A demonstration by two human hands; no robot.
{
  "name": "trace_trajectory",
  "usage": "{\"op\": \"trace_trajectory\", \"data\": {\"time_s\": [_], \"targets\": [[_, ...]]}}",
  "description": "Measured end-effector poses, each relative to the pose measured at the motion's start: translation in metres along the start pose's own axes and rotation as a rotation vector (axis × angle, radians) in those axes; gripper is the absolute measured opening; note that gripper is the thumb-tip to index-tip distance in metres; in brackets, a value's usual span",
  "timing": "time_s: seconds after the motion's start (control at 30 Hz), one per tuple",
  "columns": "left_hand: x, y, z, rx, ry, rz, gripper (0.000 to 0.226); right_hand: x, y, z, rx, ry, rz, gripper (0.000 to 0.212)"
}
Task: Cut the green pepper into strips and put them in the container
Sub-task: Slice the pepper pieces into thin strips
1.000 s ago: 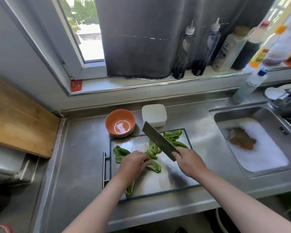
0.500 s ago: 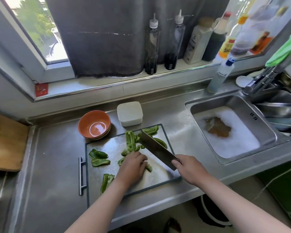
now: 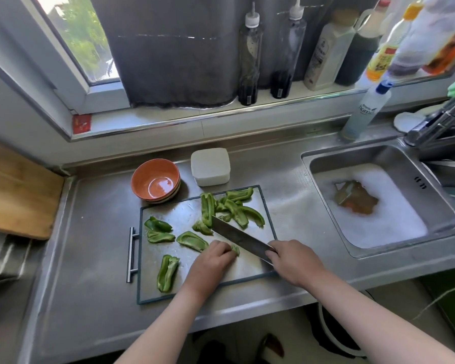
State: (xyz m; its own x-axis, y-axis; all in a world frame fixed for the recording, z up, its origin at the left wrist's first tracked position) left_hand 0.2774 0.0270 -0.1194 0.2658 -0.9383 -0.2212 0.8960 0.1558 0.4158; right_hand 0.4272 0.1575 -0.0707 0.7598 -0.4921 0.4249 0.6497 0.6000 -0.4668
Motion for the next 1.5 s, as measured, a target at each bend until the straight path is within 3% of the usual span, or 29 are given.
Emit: {"op": "trace_trajectory", "data": {"time_s": [0.4, 0.87, 1.1, 1.37, 1.5], "targets": [[-0.011, -0.005, -0.008, -0.032, 0.031, 0.060, 0.023, 0.003, -0.014, 0.005, 0.172, 0.042, 0.161, 0.023], [-0.017, -0.005, -0.012, -0.032, -0.023, 0.034, 0.026, 0.013, 0.008, 0.008, 0.088, -0.031, 0.099, 0.023], [-0.020, -0.005, -0.007, 0.008, 0.007, 0.015, 0.029, -0.001, 0.015, 0.009, 0.030, -0.107, 0.095, 0.024], [-0.016, -0.010, -0.010, 0.056, 0.030, 0.013, 0.016, -0.020, 0.011, -0.004, 0.053, -0.147, 0.102, 0.023], [-0.012, -0.009, -0.010, 0.077, 0.045, 0.033, 0.023, -0.026, 0.010, -0.003, 0.061, -0.127, 0.098, 0.021]]}}
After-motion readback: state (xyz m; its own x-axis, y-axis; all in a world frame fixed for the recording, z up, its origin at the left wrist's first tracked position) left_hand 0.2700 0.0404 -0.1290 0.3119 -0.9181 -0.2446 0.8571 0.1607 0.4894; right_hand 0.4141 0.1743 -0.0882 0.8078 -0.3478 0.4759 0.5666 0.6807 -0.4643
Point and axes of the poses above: each hand's wrist, its own x-axis away from the middle knuckle, its own z-axis out of the back of the hand, y = z × x, the point moved 6 cm from there along -x, towards the middle knuckle, and after that the axes turned 8 degrees about z, right-handed, at the moved point
